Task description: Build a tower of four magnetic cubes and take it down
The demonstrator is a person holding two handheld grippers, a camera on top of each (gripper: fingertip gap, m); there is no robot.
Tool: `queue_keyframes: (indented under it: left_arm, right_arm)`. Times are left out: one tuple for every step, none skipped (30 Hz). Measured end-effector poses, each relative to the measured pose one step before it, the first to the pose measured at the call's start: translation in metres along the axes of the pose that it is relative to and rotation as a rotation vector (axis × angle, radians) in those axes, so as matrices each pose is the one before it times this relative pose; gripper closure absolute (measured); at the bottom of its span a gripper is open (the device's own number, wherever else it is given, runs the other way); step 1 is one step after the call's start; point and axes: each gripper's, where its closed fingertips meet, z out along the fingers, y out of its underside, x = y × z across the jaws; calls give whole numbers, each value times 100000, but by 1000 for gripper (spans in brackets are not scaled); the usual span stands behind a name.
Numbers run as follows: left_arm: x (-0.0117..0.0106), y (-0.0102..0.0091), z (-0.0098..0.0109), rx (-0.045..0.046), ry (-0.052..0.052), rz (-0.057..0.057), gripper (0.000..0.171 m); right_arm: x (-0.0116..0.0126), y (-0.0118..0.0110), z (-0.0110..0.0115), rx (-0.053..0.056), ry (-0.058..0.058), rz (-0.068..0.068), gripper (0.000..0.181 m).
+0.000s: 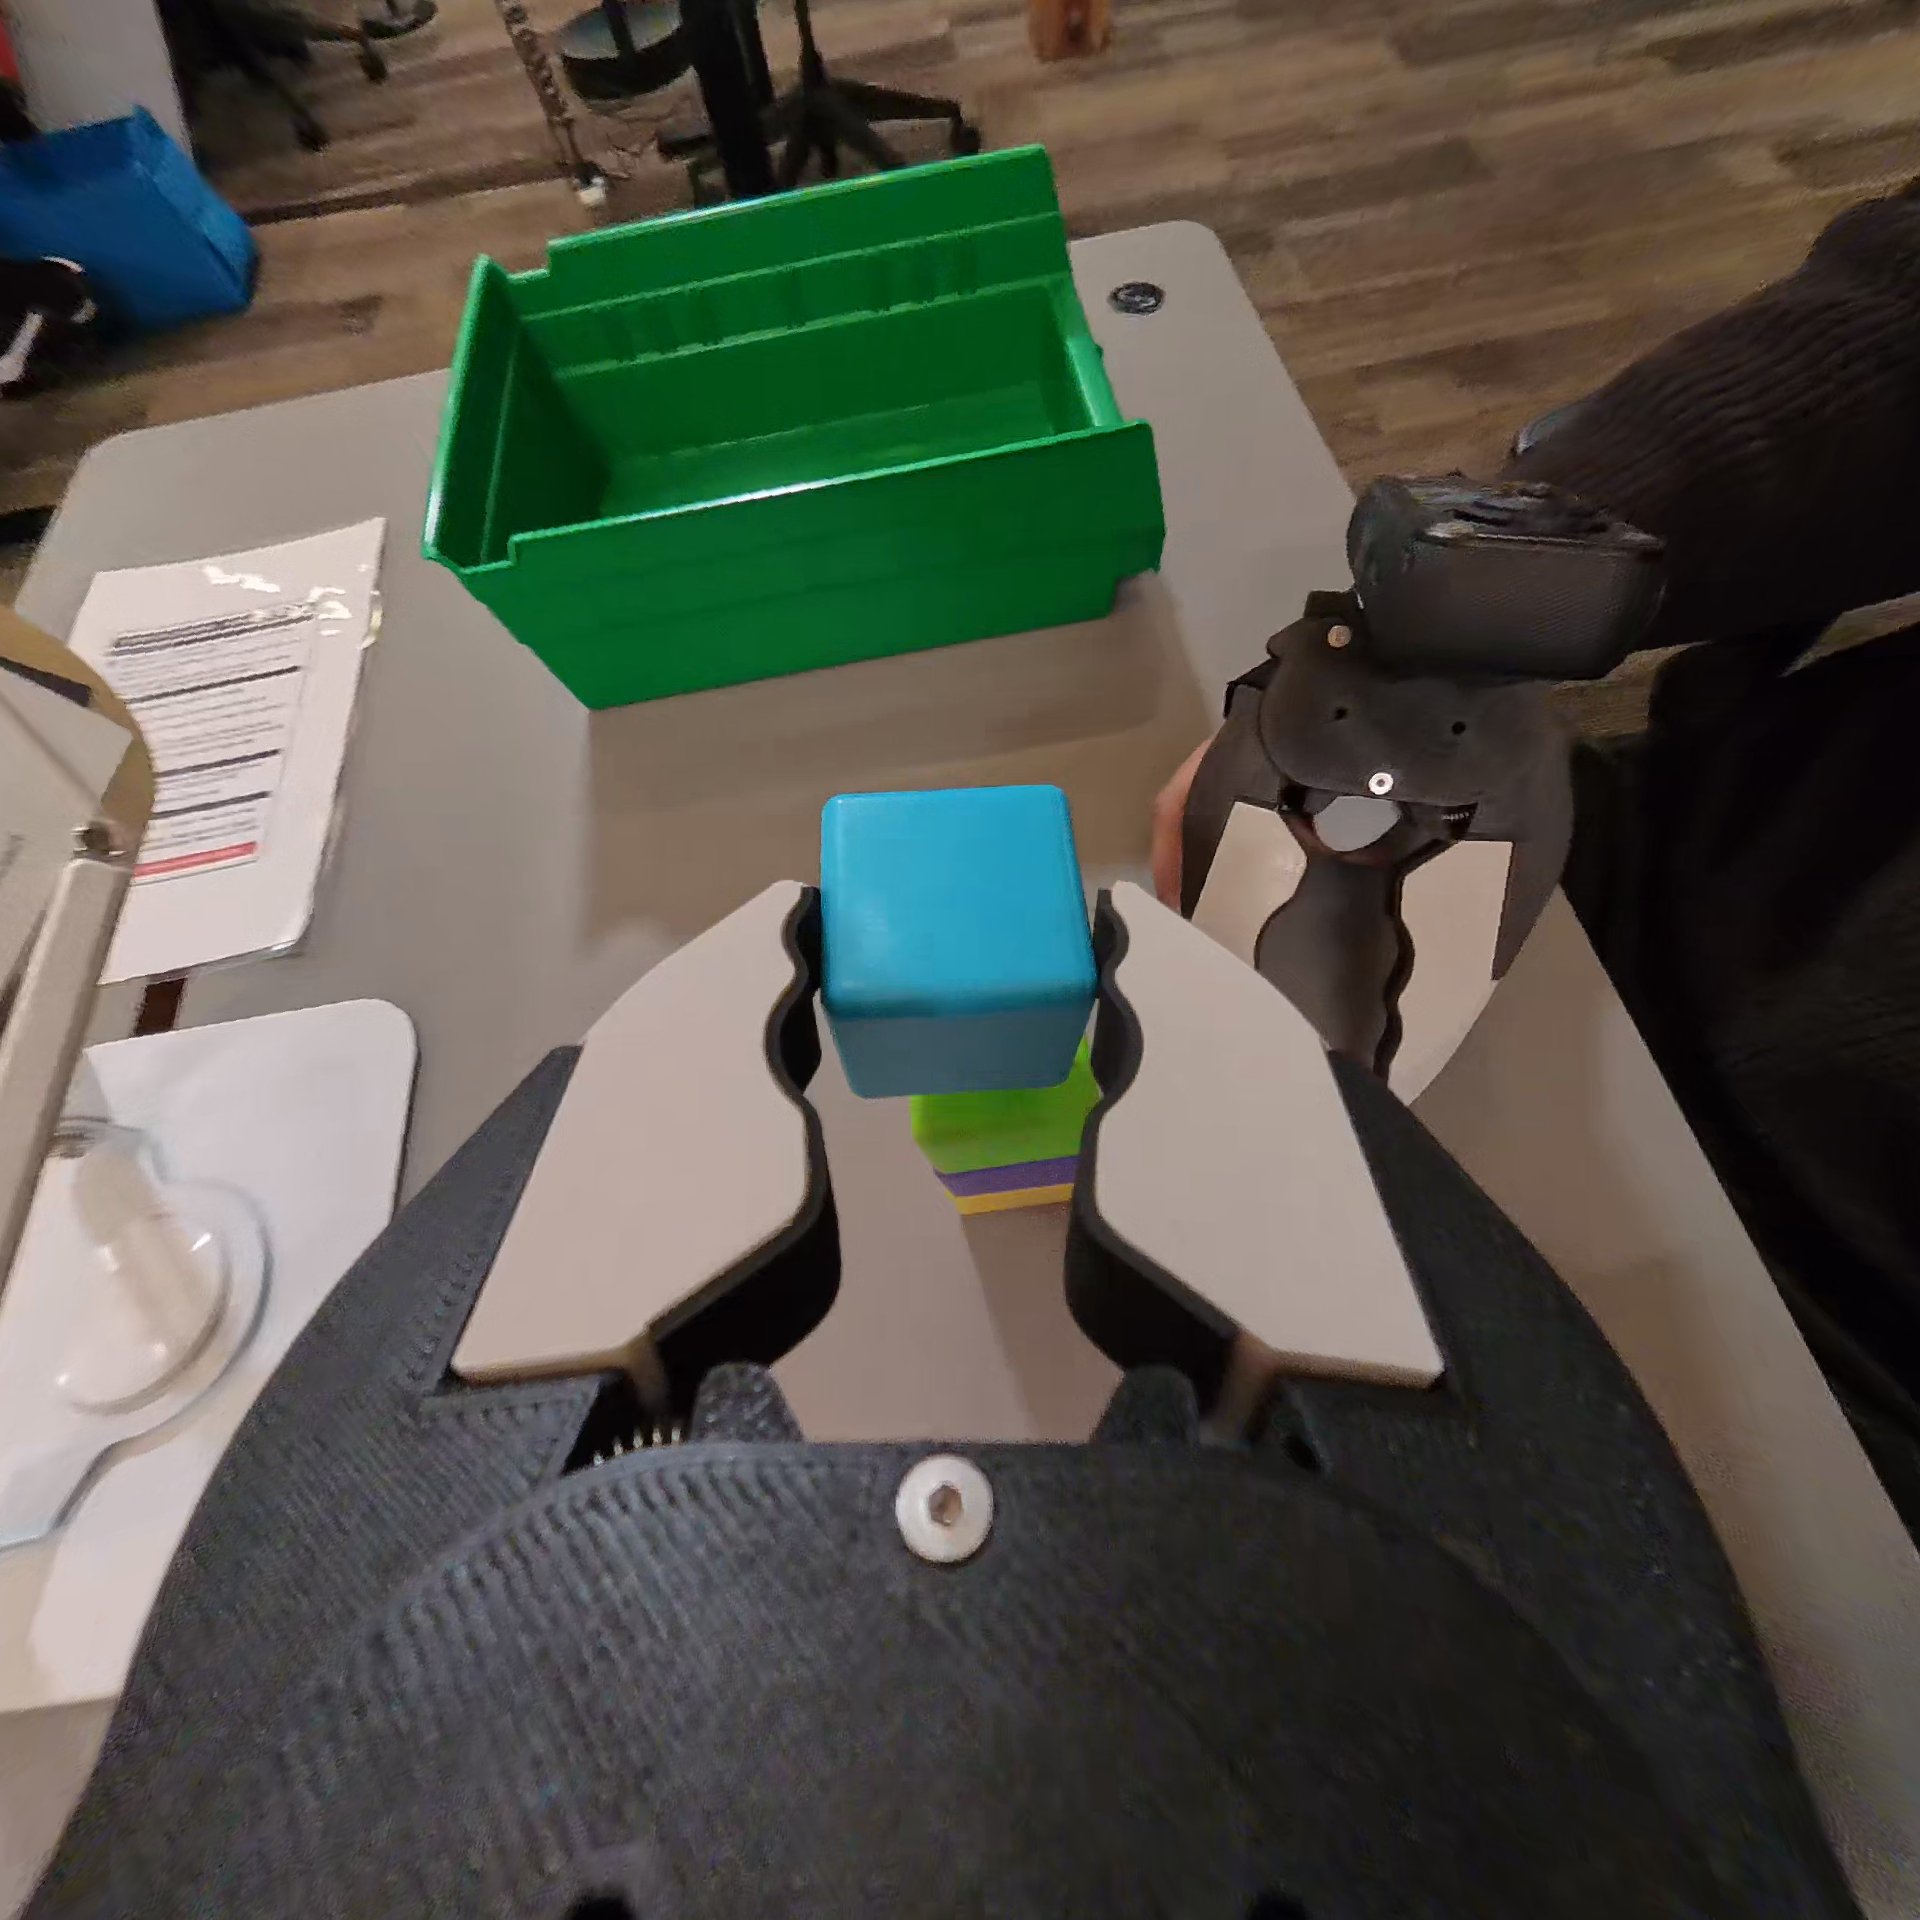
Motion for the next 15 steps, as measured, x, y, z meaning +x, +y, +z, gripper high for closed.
queue_keyframes:
  left_arm:
    - [-2,211,321,-99,1565,-978,120]
    - [-132,245,283,-779,200,-490,120]
    - [-200,205,216,-789,-803,226,120]
    - [-91,90,140,-300,-341,209,121]
    - [100,-30,68,275,784,-281,121]
    - [137,-79,-8,470,1020,-627,121]
    - [68,-85,-59,492,367,-411,121]
    - [30,-45,-90,211,-82,-128,121]
    - [47,-5,-127,15,-3,-124,121]
    - [79,-51,-127,303,268,-355,121]
    - [78,-74,-115,632,401,-423,121]
    - [87,-94,-102,1037,541,-355,121]
    - [97,-109,-64,1195,821,-455,121]
    - [60,-73,-29,1191,751,-579,121]
    - [40,-14,18,844,694,-592,121]
  right_arm:
    - [22,-9,-29,199,22,428,129]
    - [20,3,-48,177,-166,623,129]
    - [11,0,-51,245,-186,669,129]
    - [20,-20,-56,374,-148,569,129]
    - [22,-21,-49,323,-149,451,129]
    - [20,-15,-25,193,-144,332,129]
    - [0,-4,-6,55,-187,203,129]
    - [-14,-1,3,-29,-176,53,129]
    - [-23,4,-3,2,-82,-127,129]
    - [-19,-9,-8,77,1,-220,129]
    - [-32,-4,-14,72,0,-210,129]
    - [-27,25,-4,-99,-82,-66,129]
    - [-37,28,-1,-168,-118,48,129]
    - [-12,20,-5,-45,-67,21,129]
    - [-11,-5,-15,59,34,0,129]
